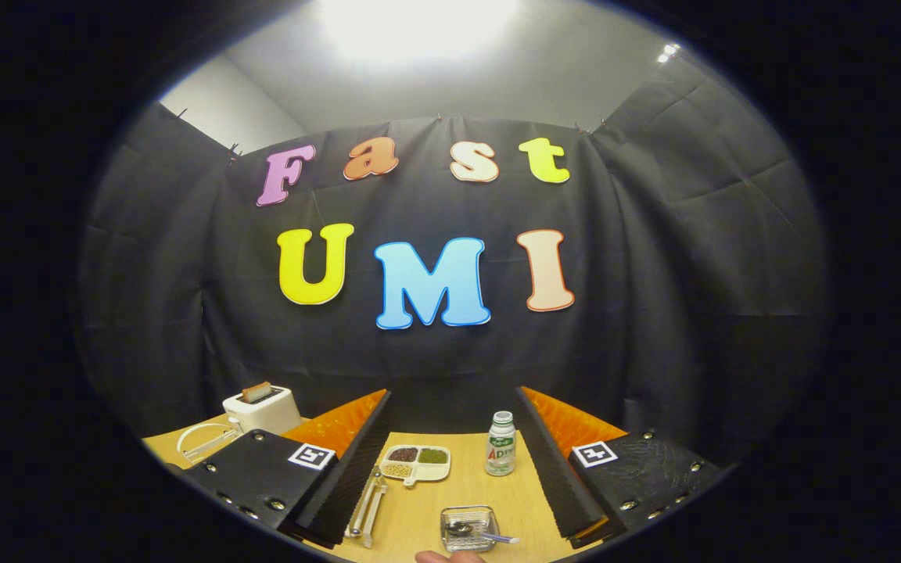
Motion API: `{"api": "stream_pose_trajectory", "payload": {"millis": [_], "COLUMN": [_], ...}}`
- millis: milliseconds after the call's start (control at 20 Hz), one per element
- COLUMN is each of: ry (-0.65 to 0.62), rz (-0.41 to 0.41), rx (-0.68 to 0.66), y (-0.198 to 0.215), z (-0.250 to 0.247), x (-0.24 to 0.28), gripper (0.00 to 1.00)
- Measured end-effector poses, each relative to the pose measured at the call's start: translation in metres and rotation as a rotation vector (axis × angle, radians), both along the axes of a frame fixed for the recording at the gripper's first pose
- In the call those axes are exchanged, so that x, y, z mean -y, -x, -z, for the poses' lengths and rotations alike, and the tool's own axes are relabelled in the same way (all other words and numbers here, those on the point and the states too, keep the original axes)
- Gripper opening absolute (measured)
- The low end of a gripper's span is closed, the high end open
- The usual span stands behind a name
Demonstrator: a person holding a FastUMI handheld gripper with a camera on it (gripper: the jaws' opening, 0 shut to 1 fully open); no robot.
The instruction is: Take the plate from the dish rack, then take the spoon from the basket and place it into the plate.
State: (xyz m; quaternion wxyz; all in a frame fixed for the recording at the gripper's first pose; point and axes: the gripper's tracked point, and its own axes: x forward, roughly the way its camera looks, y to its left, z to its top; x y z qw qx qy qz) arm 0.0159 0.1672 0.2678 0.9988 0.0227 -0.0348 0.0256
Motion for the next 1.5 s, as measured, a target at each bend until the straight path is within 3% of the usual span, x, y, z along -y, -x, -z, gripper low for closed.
{"api": "stream_pose_trajectory", "payload": {"millis": [300,500,850,1300,1500], "ry": [0.015,0.020,0.062,0.118,0.152], "rz": [-0.083,-0.126,-0.160,-0.133,-0.072], "rx": [-0.136,-0.340,-0.489,-0.793,-0.882], "y": [-0.028,-0.041,-0.062,-0.083,-0.094], "z": [0.014,0.052,0.085,0.151,0.183], "x": [-0.063,-0.100,-0.152,-0.193,-0.197], "gripper": [0.95,0.95,0.95,0.95,0.94]}}
